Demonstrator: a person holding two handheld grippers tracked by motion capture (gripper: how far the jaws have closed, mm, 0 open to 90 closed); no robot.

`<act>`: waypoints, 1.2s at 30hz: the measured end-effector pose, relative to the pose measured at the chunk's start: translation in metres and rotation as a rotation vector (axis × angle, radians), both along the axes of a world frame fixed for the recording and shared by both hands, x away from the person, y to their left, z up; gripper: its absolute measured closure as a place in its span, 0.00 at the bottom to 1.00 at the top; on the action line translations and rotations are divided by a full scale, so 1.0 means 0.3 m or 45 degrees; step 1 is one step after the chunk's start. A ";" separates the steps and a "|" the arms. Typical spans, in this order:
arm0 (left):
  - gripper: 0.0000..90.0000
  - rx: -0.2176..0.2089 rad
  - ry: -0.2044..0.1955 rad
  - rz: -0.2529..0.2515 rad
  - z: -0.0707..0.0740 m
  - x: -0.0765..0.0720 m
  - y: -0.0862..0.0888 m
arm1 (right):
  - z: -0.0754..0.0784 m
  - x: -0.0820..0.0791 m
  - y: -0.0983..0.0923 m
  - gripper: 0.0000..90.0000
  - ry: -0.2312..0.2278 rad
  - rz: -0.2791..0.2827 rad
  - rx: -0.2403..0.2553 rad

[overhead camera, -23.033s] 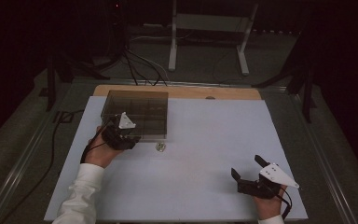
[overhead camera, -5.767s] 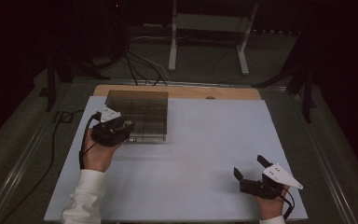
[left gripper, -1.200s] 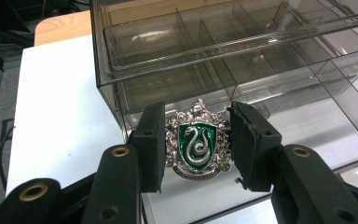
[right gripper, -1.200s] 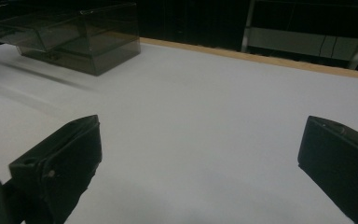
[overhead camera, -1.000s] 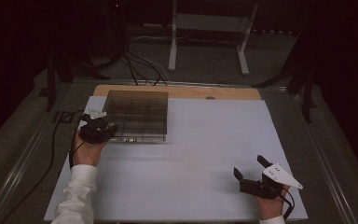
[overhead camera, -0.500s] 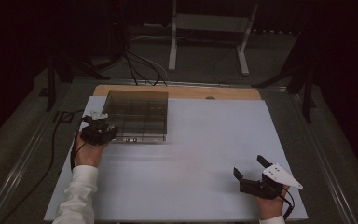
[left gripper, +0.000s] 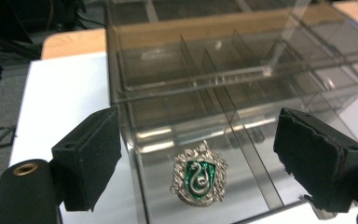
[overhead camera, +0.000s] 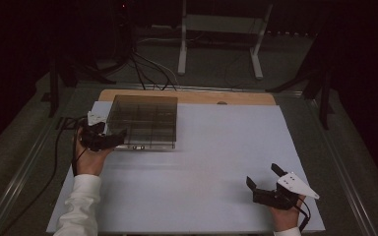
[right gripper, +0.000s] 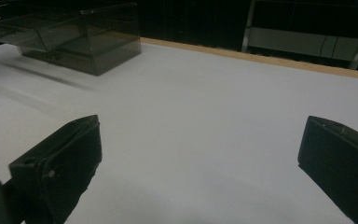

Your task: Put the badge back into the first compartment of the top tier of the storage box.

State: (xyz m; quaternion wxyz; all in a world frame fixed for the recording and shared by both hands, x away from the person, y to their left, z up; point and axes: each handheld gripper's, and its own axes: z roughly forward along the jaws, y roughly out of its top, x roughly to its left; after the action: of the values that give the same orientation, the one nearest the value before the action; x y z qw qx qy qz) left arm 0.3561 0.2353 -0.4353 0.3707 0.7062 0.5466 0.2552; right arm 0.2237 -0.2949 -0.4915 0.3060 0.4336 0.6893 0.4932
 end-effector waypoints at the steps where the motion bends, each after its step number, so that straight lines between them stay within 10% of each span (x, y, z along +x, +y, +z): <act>1: 0.12 -0.015 -0.005 -0.011 0.002 -0.002 0.004 | 0.000 0.000 0.000 0.00 0.000 0.000 0.000; 4: 0.01 -0.046 -0.041 -0.015 0.013 -0.012 0.012 | 0.000 0.000 0.000 0.00 0.000 0.000 0.000; 36: 0.01 0.003 -0.145 -0.153 0.056 -0.102 -0.063 | 0.002 -0.004 -0.004 0.00 -0.006 -0.004 0.005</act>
State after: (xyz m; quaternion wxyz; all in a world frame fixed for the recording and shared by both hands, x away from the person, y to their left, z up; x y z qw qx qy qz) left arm 0.3255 0.2165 -0.4186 0.4150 0.7225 0.4808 0.2730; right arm 0.2226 -0.2962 -0.4909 0.3076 0.4340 0.6869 0.4951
